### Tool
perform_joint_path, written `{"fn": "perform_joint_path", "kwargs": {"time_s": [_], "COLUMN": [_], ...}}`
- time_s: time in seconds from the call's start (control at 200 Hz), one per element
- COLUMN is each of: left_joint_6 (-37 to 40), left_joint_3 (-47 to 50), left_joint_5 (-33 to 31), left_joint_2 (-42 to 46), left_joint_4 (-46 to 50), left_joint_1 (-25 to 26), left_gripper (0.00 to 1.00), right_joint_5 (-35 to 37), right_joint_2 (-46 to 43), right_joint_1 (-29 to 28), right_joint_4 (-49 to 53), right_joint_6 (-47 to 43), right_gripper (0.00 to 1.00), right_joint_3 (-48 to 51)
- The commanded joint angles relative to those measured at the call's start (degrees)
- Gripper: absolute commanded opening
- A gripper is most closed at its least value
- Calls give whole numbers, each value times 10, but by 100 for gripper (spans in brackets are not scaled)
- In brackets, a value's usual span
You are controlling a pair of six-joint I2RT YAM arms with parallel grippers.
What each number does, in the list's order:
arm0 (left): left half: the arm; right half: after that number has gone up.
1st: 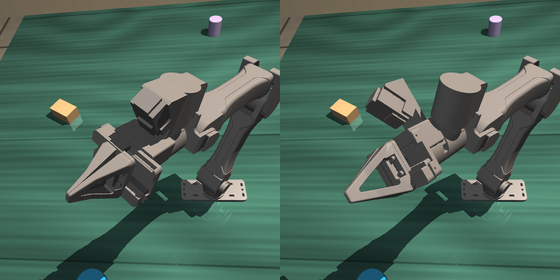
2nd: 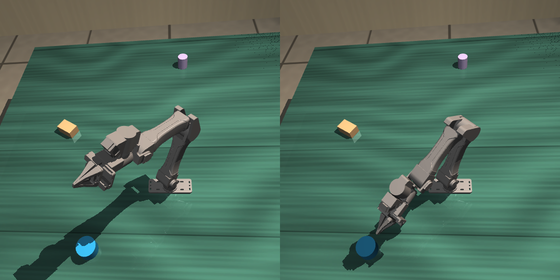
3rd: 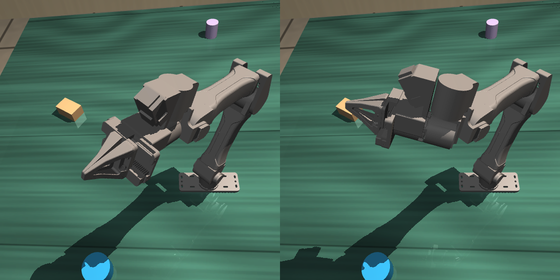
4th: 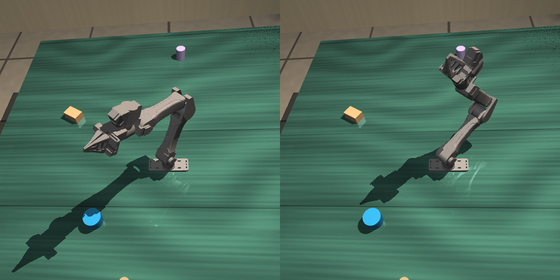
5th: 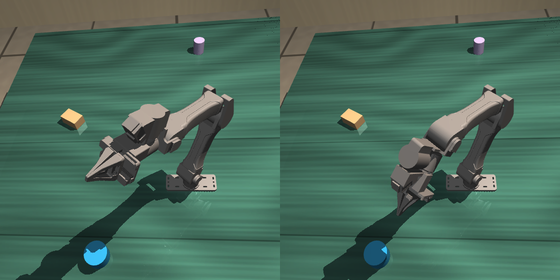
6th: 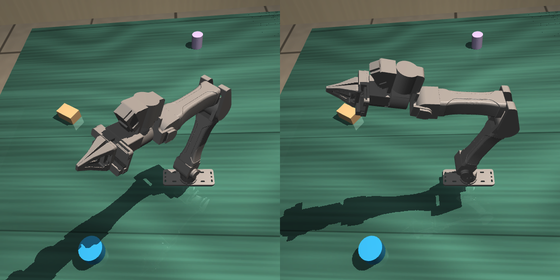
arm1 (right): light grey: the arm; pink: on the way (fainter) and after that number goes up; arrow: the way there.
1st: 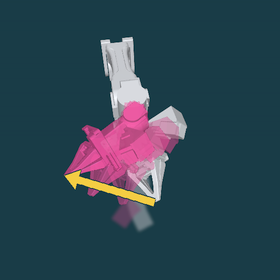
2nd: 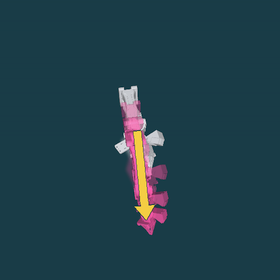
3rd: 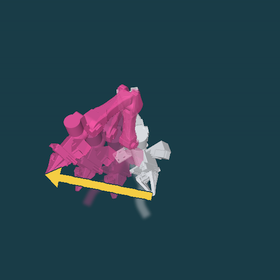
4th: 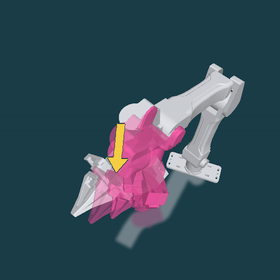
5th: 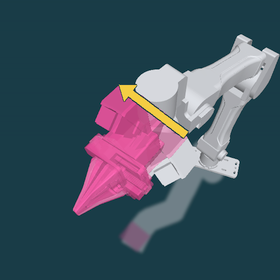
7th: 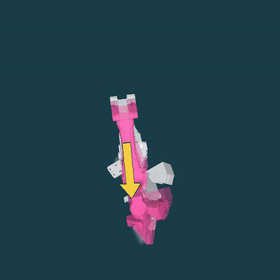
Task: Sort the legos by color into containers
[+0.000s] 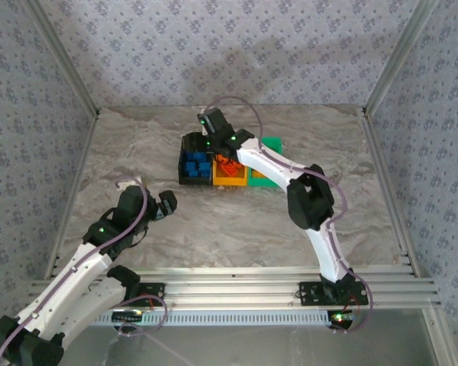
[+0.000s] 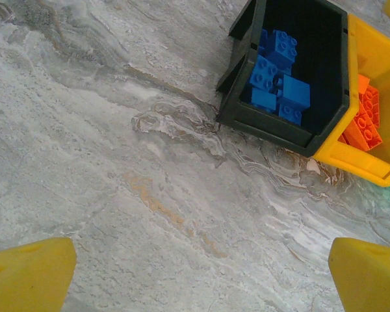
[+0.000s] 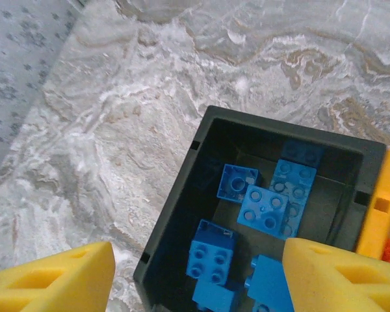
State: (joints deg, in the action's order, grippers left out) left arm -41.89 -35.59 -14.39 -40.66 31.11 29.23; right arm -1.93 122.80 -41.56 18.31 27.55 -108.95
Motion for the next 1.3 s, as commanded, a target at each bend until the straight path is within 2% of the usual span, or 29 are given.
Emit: {"fn": "perform_joint_path", "kwargs": {"time_s": [0.0,0.155,0.26,0.32,0.425,0.54,0.675,0.78,0.904,1.089,1.149,1.189,1.249,1.294], "left_joint_6": [8,11,18,31,65,132,213,305,372,392,398,395,403,413], "left_joint_3": [-29,-18,-2,-8,-28,-58,-87,-70,-24,20,37,32,46,78], "left_joint_5": [-24,-50,-61,-82,-120,-164,-171,-184,-162,-91,-78,-72,-54,-28], "left_joint_2": [-3,-15,-32,-54,-109,-184,-286,-355,-407,-466,-476,-474,-468,-457], "left_joint_4": [-4,-64,-130,-153,-199,-249,-302,-380,-492,-604,-650,-630,-650,-704], "left_joint_1": [-3,-3,-4,-5,-19,-69,-164,-199,-225,-249,-250,-251,-252,-252], "left_gripper": [100,100,100,100,100,100,100,100,100,100,100,100,100,100], "right_joint_5": [24,58,101,140,216,240,227,223,225,251,250,248,251,251], "right_joint_2": [-128,-277,-355,-390,-447,-488,-526,-554,-581,-594,-594,-596,-599,-605], "right_joint_1": [1,19,36,43,43,58,98,127,142,161,171,176,186,197], "right_joint_4": [-79,-168,-168,-164,-152,-118,-101,-100,-127,-123,-124,-132,-145,-157], "right_joint_6": [-7,-2,23,46,77,80,76,72,39,8,-3,-15,-21,-21], "right_gripper": [71,75,87,99,100,100,100,100,100,100,100,100,100,100], "right_joint_3": [105,299,393,451,527,566,598,621,650,664,667,671,681,692]}}
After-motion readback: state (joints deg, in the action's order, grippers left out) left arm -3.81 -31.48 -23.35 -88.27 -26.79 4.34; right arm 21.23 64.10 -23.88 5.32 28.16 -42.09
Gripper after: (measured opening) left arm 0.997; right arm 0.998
